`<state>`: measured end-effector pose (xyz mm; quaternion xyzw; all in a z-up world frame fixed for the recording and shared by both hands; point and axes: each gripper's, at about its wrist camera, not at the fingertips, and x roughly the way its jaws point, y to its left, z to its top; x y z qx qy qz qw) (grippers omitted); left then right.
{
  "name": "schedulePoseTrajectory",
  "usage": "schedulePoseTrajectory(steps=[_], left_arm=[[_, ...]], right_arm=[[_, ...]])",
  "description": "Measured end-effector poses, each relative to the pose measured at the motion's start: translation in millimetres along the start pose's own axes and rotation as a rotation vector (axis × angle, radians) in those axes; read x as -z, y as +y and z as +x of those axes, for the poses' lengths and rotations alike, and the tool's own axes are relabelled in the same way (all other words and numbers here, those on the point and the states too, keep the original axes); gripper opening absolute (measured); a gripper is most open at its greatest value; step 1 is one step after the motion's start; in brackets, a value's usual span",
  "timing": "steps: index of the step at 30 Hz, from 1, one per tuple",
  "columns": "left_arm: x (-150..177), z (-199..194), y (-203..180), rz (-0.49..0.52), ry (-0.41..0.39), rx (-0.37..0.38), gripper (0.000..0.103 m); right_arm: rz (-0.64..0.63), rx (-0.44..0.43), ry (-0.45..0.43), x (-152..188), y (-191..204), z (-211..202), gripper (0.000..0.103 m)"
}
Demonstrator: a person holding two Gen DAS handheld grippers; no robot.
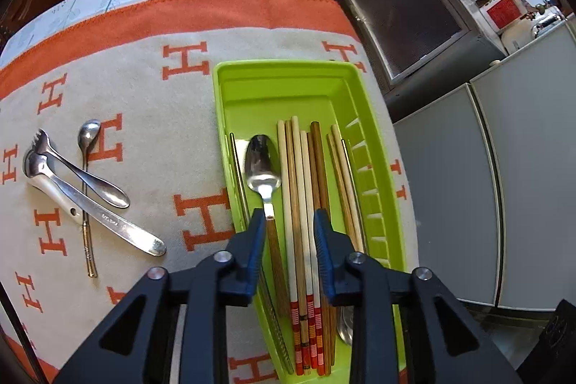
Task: Organize utensils
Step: 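Lower both held spoons into the green tray, then move the right tool back over the metal fork on the cloth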
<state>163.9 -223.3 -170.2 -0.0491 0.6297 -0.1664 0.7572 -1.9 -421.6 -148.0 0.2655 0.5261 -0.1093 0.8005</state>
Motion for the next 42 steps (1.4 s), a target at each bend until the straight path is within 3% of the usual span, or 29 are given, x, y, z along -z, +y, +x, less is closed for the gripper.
schedulePoseTrajectory(steps=[11,18,23,31,37,42], left_arm=[[32.7,-49.6,30.5,0.045,-0.023,-0.012,0.036],[62.5,-78.6,89.5,0.024,-0.052,-0.073,0.042],[78.5,-104.4,149.3,-0.045,-0.088,-0.127,0.045],[88.4,-132.4,226.6,-0.148,-0.106,-0.147,0.045],[81.0,-134.2,251.2,-0.164,-0.111,-0.118,0.039],[71.8,-123.7,261.0,-0.187,-0.096,-0.081,0.035]], right_arm=[[-0.058,-0.001,0.013,7.0,23.8,10.8,0.016],[-0.133,0.002,0.028,16.9,53.1,17.8,0.016],[-0.221,0.001,0.043,23.7,85.0,22.6,0.017],[-0.408,-0.02,0.059,27.6,166.6,30.2,0.017],[-0.56,-0.041,0.098,22.8,237.2,46.2,0.017],[-0.668,-0.045,0.18,15.7,299.0,82.2,0.017]])
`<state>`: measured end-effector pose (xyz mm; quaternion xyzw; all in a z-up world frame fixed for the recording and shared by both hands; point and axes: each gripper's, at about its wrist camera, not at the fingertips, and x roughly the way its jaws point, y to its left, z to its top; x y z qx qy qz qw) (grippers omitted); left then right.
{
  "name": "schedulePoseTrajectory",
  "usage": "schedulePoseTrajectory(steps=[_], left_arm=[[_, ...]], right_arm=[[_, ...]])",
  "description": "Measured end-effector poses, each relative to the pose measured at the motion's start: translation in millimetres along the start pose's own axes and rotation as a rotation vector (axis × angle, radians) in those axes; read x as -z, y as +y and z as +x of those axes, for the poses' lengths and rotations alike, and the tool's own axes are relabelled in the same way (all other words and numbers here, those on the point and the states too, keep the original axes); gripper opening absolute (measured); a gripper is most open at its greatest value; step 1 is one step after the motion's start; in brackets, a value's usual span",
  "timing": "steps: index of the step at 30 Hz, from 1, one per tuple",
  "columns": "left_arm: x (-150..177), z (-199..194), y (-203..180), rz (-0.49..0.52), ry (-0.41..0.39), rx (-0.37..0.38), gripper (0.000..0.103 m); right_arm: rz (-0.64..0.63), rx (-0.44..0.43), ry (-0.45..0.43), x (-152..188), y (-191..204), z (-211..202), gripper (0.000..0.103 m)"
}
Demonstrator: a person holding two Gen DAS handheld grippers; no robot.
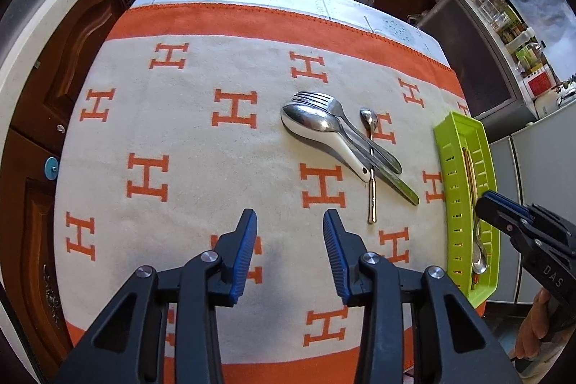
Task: Organize utensils
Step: 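Move the right tool back over the metal fork on the cloth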
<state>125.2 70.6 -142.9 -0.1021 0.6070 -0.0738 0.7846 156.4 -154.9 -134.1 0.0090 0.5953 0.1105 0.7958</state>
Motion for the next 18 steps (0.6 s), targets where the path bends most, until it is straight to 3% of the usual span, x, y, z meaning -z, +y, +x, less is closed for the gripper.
schedulePoseTrajectory(steps=[8,18], left_arm=[[-12.5,28.0,9.5,-0.054,0.034,0.055,0.024],[-9.2,54.0,20.4,-0.122,0.069,0.102,0.023]], right_arm=[[-0.062,0.009,0.093,-53.0,21.6,60.0,0.017],[-0.12,0.049,0.149,-92.7,34.3,137.0,0.017]])
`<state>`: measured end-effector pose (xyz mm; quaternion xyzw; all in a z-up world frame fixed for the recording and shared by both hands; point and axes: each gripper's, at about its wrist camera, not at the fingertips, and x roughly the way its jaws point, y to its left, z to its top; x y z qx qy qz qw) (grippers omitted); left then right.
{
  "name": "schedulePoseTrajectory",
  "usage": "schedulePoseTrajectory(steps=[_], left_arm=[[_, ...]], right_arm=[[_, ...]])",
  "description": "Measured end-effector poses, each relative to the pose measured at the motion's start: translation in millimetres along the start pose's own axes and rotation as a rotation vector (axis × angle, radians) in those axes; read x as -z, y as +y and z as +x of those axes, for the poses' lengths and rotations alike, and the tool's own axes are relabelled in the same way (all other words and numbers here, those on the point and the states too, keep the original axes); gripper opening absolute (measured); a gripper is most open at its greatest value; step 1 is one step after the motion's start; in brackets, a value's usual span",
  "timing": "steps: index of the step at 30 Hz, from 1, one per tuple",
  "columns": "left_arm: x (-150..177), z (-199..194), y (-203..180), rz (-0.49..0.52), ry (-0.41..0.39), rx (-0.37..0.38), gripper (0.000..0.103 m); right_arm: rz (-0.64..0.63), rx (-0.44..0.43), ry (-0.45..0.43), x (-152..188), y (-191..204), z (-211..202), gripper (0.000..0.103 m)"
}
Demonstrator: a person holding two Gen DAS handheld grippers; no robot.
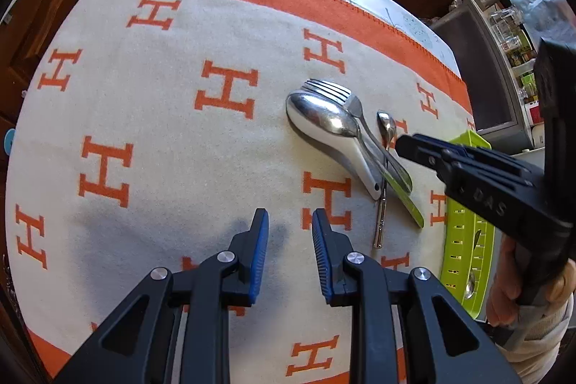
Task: Organize utensils
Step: 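Move the right tool back over the metal fork on the cloth, then grasp the metal fork by its handle with the right tool, then carry the fork into the green tray and open the right tool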
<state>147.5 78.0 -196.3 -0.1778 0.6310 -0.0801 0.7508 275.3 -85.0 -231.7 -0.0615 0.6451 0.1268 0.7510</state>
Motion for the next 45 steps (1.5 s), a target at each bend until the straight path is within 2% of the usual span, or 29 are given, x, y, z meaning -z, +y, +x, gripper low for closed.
schedulePoseTrajectory(steps=[11,21,25,27,30,37,45], left_arm=[[2.1,4.5,15.8,-0.042,0.019,0.025,0.023],[1.6,8.3,19.8,-0.056,0.034,0.036,0.023],[1.7,10.5,17.6,-0.052,0.039,0.036,0.023],[1.4,11.3,15.1,-0.048,0.039,0.037,0.023],[0.0,13.6,9.5,-0.043,0.037,0.037,0.023],[-5.4,18.9,-6.4,-0.051,0.035,0.06,0.023],[-3.7,21.8,-36.1,-0.021,0.041,0.068,0.023]], right_arm=[[-0.053,0.042,0.045,-22.9,10.2,40.0,0.017],[-0.121,0.073,0.034,-29.0,28.7,54.4,0.017],[-0.126,0.081,0.001,-27.6,30.2,53.9,0.005],[-0.116,0.077,-0.009,-26.3,25.7,52.8,0.004],[-0.092,0.074,-0.026,-23.9,16.6,47.5,0.003],[0.023,-0.017,-0.067,-8.9,-12.9,13.0,0.002],[0.175,-0.114,-0.124,31.5,-53.8,-43.8,0.002]])
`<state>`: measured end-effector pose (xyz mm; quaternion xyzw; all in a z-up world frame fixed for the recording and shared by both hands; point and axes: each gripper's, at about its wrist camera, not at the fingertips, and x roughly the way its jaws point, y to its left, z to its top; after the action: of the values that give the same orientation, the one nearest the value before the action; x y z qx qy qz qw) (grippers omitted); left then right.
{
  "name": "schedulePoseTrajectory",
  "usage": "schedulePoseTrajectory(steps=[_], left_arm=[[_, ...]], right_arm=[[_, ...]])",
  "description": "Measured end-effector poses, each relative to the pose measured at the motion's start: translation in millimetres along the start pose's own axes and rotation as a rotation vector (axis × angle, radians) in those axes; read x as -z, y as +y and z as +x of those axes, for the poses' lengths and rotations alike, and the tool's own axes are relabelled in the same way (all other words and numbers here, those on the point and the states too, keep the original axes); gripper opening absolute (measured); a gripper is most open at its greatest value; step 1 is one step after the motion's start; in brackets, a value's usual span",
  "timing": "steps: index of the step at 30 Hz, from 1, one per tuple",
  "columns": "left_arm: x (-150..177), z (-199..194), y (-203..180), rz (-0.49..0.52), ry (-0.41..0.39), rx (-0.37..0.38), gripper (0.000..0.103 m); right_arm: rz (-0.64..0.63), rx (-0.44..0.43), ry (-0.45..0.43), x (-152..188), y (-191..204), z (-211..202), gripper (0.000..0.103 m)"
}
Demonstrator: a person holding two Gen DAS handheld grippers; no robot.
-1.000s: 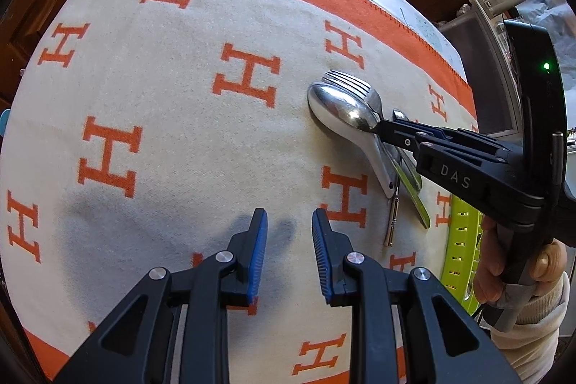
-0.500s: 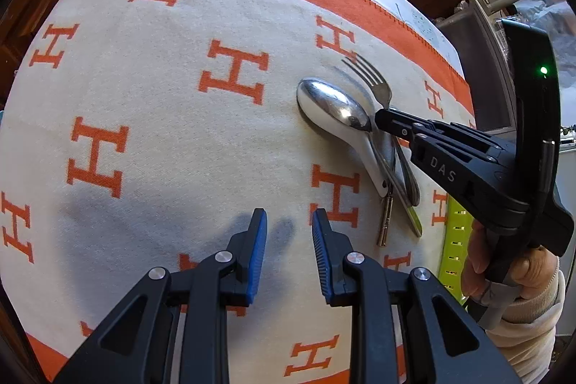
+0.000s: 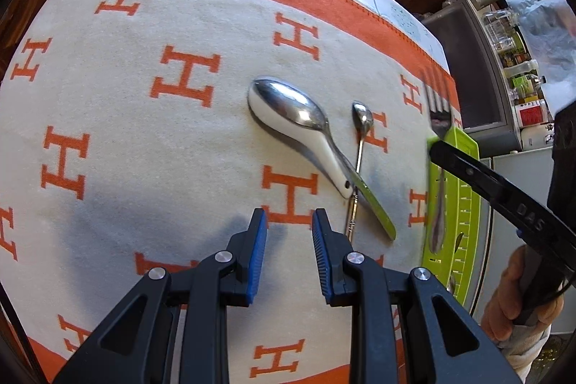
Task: Organize utensils
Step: 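Carry the fork into the green tray and open the right tool, then move the right tool to the large metal spoon and grasp its handle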
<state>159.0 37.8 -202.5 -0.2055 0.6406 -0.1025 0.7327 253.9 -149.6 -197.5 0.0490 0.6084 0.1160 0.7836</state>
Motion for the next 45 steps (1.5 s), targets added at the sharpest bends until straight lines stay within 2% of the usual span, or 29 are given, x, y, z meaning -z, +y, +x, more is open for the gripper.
schedulePoseTrajectory(steps=[5,10,13,17,23,27,29,31,35,40,45], left_arm=[[1.4,-3.0,-14.1,0.028,-0.008,-0.005,0.023],[3.4,0.9,-28.4,0.038,-0.007,-0.015,0.023],[4.4,3.9,-31.3,0.045,-0.003,-0.022,0.023],[3.8,7.8,-32.7,0.053,-0.003,-0.042,0.023],[-2.7,17.3,-32.1,0.035,0.002,-0.066,0.023],[-6.5,24.1,-29.3,0.021,0.013,-0.072,0.023],[-7.5,25.9,-28.1,0.016,0.015,-0.07,0.023],[-8.5,27.4,-27.9,0.013,0.016,-0.071,0.023],[-11.2,28.4,-26.3,0.008,0.015,-0.069,0.023],[-11.3,21.8,-23.1,0.012,0.008,-0.067,0.023],[-8.6,4.1,-19.9,0.046,-0.025,-0.099,0.023]], right_arm=[[0.117,-0.002,-0.043,34.7,-44.1,-54.8,0.002],[0.236,0.081,-0.063,70.3,-106.9,-94.0,0.002],[0.314,0.122,-0.049,86.3,-144.7,-99.0,0.002],[0.389,0.126,-0.031,103.9,-182.7,-96.3,0.002],[0.442,0.123,-0.014,109.0,-210.2,-80.6,0.003],[0.423,0.155,0.024,98.9,-210.0,-63.8,0.004],[0.422,0.15,0.03,95.3,-206.6,-58.7,0.01],[0.413,0.144,0.015,91.4,-201.4,-61.2,0.014],[0.349,0.151,-0.028,84.7,-178.5,-76.5,0.014],[0.229,0.106,-0.066,74.9,-129.6,-90.9,0.014],[0.099,0.05,-0.078,64.7,-71.4,-91.0,0.014]])
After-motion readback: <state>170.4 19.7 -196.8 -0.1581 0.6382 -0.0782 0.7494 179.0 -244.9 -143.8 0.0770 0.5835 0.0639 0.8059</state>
